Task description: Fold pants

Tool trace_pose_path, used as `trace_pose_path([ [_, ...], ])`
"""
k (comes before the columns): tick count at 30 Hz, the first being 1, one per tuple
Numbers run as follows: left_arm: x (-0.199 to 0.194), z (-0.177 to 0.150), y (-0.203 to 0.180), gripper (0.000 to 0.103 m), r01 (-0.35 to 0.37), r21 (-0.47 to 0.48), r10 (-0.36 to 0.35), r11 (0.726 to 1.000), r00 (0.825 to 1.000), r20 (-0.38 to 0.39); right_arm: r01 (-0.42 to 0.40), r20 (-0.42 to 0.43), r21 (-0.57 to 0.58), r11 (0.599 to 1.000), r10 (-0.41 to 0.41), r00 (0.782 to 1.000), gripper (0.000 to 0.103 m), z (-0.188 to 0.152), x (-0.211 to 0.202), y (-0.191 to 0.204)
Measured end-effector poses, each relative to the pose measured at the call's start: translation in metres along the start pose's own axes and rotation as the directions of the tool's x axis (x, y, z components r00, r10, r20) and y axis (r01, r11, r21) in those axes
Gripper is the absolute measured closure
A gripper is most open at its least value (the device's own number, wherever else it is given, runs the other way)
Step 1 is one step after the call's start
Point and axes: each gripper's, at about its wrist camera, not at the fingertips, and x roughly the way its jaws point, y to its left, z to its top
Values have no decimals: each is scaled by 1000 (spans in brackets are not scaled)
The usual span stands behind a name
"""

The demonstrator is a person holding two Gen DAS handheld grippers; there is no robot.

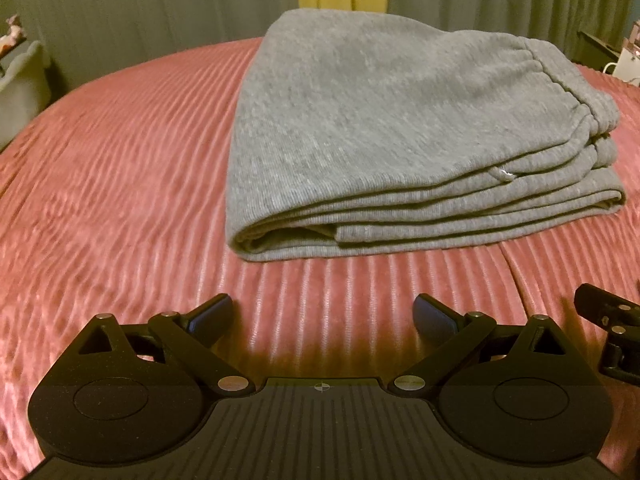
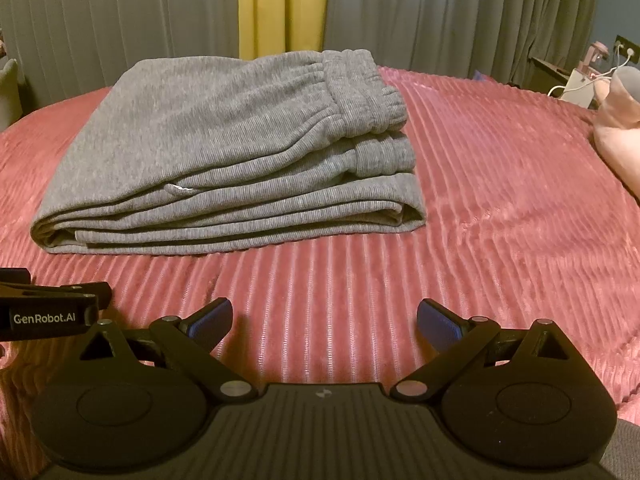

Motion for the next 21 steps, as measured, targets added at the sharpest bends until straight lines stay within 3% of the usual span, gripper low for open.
trace_pose_path([
  [21,1,2,2,2,2,-4,-2,1000,1000,-11,-1,-6,-9,1000,1,1000,4,-2,1,0],
])
